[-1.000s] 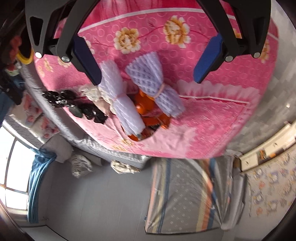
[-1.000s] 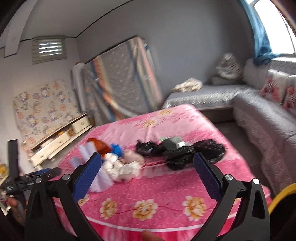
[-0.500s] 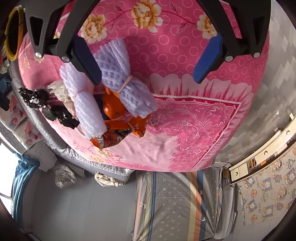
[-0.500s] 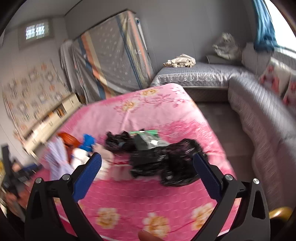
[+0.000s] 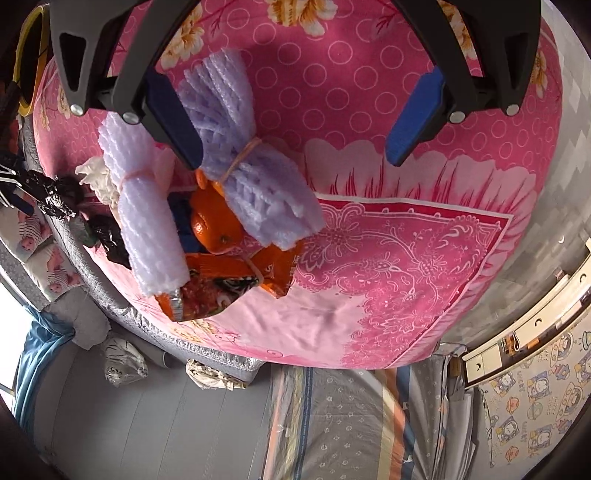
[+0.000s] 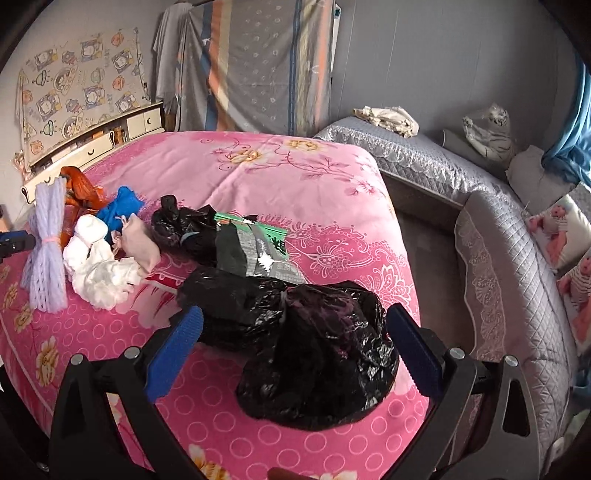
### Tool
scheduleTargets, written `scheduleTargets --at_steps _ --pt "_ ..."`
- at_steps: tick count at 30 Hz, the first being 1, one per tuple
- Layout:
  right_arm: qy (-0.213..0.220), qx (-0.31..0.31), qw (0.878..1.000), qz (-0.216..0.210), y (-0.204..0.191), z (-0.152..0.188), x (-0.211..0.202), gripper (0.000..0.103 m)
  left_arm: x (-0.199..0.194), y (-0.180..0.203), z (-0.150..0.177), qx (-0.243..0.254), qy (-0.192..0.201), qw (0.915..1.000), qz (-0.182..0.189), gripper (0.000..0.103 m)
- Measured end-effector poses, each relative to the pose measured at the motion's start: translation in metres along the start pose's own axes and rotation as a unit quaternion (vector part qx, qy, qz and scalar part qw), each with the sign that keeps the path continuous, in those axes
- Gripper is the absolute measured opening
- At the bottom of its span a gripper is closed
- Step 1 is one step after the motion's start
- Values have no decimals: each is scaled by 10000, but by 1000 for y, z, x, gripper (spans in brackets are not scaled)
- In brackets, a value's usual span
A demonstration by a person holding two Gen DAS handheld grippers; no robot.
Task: Collect trash
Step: 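Reach the left tool to the white foam net while the right tool reaches the black bag, then close the left tool on the foam net while the right tool grasps the black bag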
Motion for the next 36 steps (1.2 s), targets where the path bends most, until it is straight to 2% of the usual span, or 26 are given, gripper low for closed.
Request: scheduleTargets --at_steps 5,11,15,18,21,25,29,33,36 --pt "-169 119 9998 -4 14 2 17 95 11 4 -4 -105 -32 9998 134 96" --pt "-306 279 9989 -201 18 5 31 95 17 11 -5 -75 35 9997 217 96" --pt "-365 475 9975 -387 16 8 36 95 21 9 -4 -239 -15 9989 400 96" --pt "-461 448 9968 -485 9 10 40 93 22 9 -4 -291 -69 9978 599 89" --pt "-533 435 9966 -453 4 11 43 84 21 13 -7 -316 -71 9965 765 78" --pt "-630 498 9954 -519 0 11 45 70 16 30 -5 -70 -40 9964 839 55" --pt "-705 491 9945 -605 -5 13 46 57 8 47 3 367 184 9977 543 49" --pt "-649 762 9926 -689 -2 14 44 36 -2 49 7 353 237 9981 449 34" --pt "-634 873 9908 -823 -3 13 41 27 -2 43 7 199 218 9983 510 31"
Point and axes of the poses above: each gripper's, at about its wrist camera, not at the fingertips, and x roughly the way its jaws point, y to its right, z to its underside, the point moved 6 cm from there along x, roughly the way its jaws point, and after that the axes turned 13 degrees about -z, right-handed, at the moved point
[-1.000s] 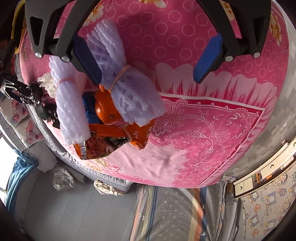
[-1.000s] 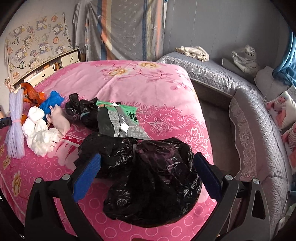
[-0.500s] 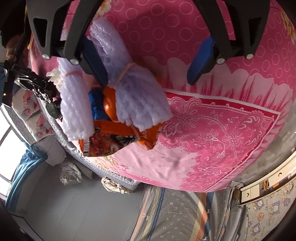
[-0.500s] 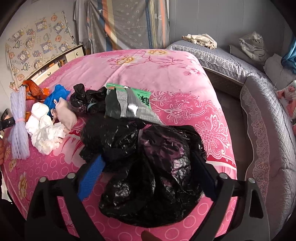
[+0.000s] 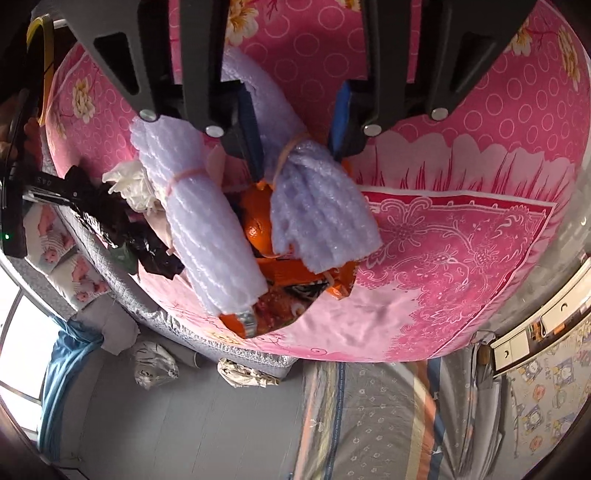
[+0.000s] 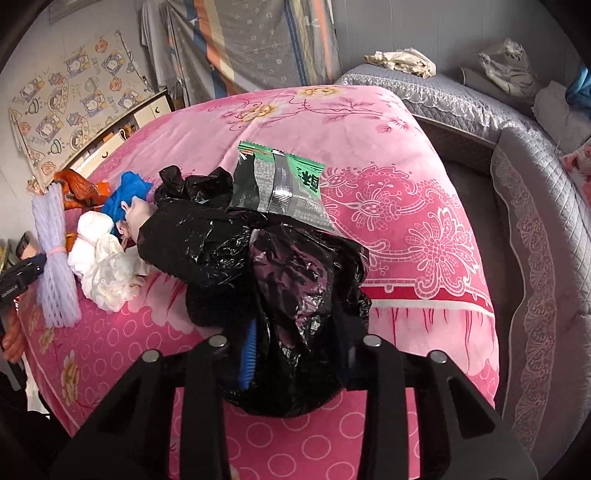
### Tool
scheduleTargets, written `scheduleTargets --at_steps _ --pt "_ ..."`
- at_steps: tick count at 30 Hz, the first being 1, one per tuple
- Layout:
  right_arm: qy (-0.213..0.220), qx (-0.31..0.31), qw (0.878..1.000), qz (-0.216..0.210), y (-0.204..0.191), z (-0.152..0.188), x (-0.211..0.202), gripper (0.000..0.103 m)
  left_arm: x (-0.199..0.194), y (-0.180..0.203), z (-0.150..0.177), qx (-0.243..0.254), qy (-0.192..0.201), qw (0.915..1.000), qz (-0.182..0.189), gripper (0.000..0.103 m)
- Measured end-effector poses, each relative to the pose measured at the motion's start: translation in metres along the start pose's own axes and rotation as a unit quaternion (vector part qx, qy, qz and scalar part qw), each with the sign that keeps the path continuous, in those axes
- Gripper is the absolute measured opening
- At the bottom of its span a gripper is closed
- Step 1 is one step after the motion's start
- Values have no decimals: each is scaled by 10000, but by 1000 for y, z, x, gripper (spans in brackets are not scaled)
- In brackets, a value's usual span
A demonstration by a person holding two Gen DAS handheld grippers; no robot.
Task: Collect trash
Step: 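Close the left tool on the foam net while the right tool grasps the black bag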
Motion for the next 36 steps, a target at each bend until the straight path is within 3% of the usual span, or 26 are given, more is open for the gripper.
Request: scheduleTargets --at_steps 4,18,26,36 --pt "74 9 9999 -79 -7 1 -8 20 -11 -11 -3 -221 81 9997 57 30" --pt "639 28 9977 -214 -55 6 -68 19 -78 -28 -19 -402 938 9948 53 30" --pt "1126 383 9929 -56 -71 29 -109 19 -88 7 -12 -235 1037 9928 548 30" --pt "2047 1113 9688 848 -68 87 -170 19 -114 91 -1 559 1240 9855 1017 30"
Point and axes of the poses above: each gripper's, at about its wrist camera, not at the fingertips, and x roughly the way its jaws point, y to its right, z to its underside, the point moved 6 cm from there along x, roughly the way its jaws point, and after that the axes turned 13 degrees about -z, right-handed, at the moved point
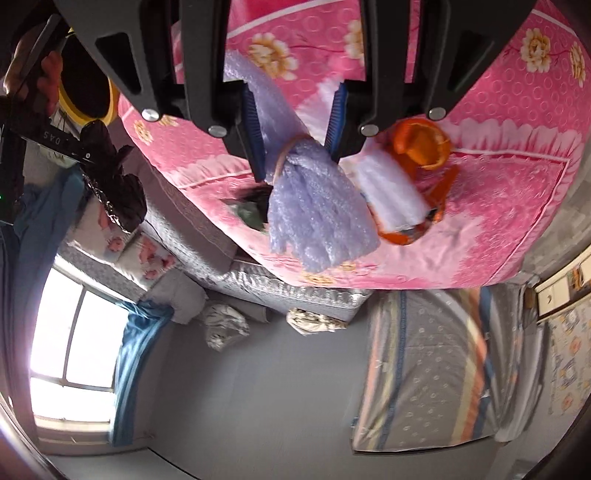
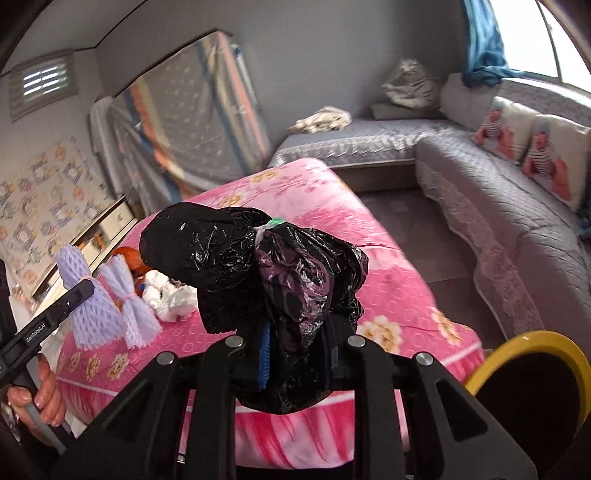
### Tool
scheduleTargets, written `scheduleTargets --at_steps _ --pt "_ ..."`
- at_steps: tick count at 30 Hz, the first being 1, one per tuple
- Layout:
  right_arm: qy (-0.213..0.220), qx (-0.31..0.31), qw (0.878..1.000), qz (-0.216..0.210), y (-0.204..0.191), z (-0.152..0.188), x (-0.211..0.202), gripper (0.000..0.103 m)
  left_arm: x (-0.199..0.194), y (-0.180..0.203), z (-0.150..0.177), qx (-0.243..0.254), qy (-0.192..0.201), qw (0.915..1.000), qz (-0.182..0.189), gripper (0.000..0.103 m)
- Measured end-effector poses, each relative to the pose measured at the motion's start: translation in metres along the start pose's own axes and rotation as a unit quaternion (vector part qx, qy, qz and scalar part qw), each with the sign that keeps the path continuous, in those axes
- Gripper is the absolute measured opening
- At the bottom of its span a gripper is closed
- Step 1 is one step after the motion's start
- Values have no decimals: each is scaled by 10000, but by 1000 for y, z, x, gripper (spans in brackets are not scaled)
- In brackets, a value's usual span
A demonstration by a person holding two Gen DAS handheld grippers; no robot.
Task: Collect trash
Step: 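Close the left tool on the foam net while the right tool grasps the black bag, then carry both items over the yellow bin and open both tools to drop them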
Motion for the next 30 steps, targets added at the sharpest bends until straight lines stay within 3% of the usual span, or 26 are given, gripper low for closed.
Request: scheduleTargets --at_steps 4,6,12,16,20,24,30 --pt "199 200 9990 359 19 2 -31 19 0 44 -12 389 41 9989 255 30" --pt "361 259 9962 744 33 -2 -52 19 1 63 -19 469 42 9978 458 30" --pt "886 542 9761 1908 77 7 -123 20 -5 148 -40 728 255 9906 1133 30" --pt "1012 908 9585 2507 109 22 -162 20 -3 204 -33 875 97 9793 1821 30" --pt "1197 1143 9327 3204 128 42 -199 20 7 273 -13 1237 -295 9602 2488 30" --pt "1253 1444 9200 3422 145 62 -215 20 20 303 12 1345 -497 9514 2727 30" --pt "1111 1514 9229 3361 158 67 -199 20 42 309 47 1188 -935 9491 2765 30"
Point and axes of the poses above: each gripper's, at about its wrist camera, not at the fingertips, and x roughly the way its jaws point, y to its right, z to its underside, the point moved 6 cm from there along x, roughly the way its jaws point, and after that the axes turned 13 degrees about -z, right-handed, at the moved point
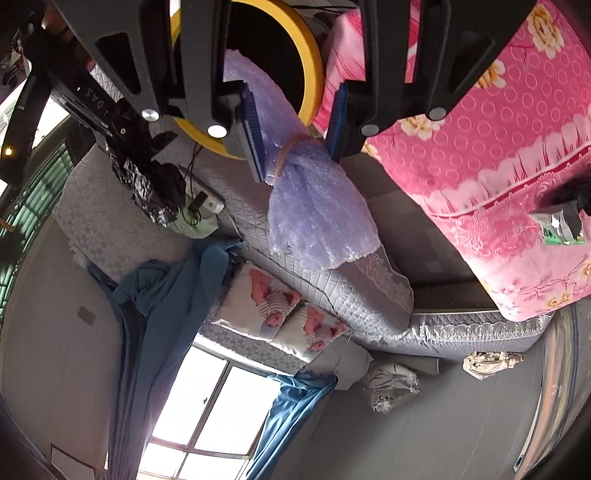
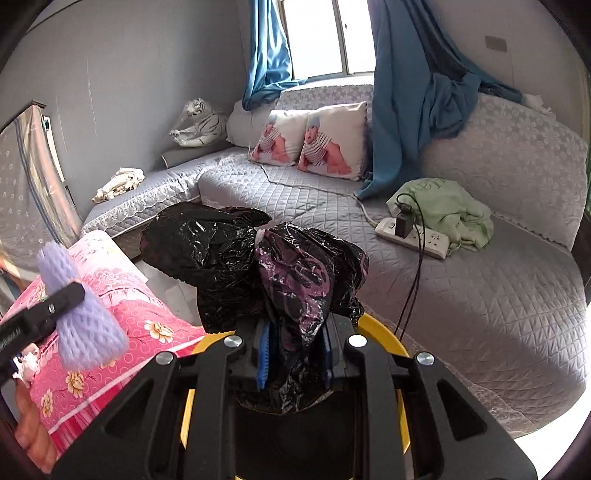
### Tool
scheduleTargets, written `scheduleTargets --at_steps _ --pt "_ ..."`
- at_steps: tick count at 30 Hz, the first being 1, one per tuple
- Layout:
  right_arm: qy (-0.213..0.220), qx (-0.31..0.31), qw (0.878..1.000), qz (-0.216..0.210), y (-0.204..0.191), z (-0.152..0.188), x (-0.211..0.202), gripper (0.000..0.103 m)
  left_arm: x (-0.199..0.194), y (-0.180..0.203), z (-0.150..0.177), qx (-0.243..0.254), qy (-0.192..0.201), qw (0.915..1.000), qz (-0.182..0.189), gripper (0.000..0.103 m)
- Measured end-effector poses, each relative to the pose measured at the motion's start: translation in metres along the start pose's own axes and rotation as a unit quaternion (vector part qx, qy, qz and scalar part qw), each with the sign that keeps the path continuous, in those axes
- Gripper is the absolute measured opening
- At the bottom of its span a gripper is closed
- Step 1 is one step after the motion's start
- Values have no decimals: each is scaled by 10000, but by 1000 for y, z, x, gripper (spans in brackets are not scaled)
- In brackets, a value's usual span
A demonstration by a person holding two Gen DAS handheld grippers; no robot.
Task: Collect trash
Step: 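Carry both items over the yellow bin and open both tools to drop them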
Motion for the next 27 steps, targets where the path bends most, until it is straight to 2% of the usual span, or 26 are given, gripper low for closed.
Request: scheduleTargets --at_steps 13,21,22,24,26,27 --pt "-162 319 9993 100 21 3 19 21 5 38 23 505 -247 9977 374 31" --pt "-224 490 9983 220 36 5 23 21 16 51 22 631 -392 9961 468 31" --pt "-219 512 9982 237 38 5 23 22 17 53 23 641 -404 9960 481 32" --pt "-209 560 9977 311 42 5 22 28 17 53 23 598 -403 9960 532 41" --pt "-192 621 9973 354 46 5 22 38 16 50 23 510 -387 9966 516 63" --pt "-181 670 9969 370 49 5 21 44 14 49 23 462 -355 9971 493 66"
Point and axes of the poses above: each gripper's, at about its wrist camera, not at the fingertips, and x roughly the way its jaws point, y to its right, z to its underside, the point moved 6 cm from there along x, roughly the way its jaws point, and after that the axes turned 13 degrees about -z, right-handed, at the moved point
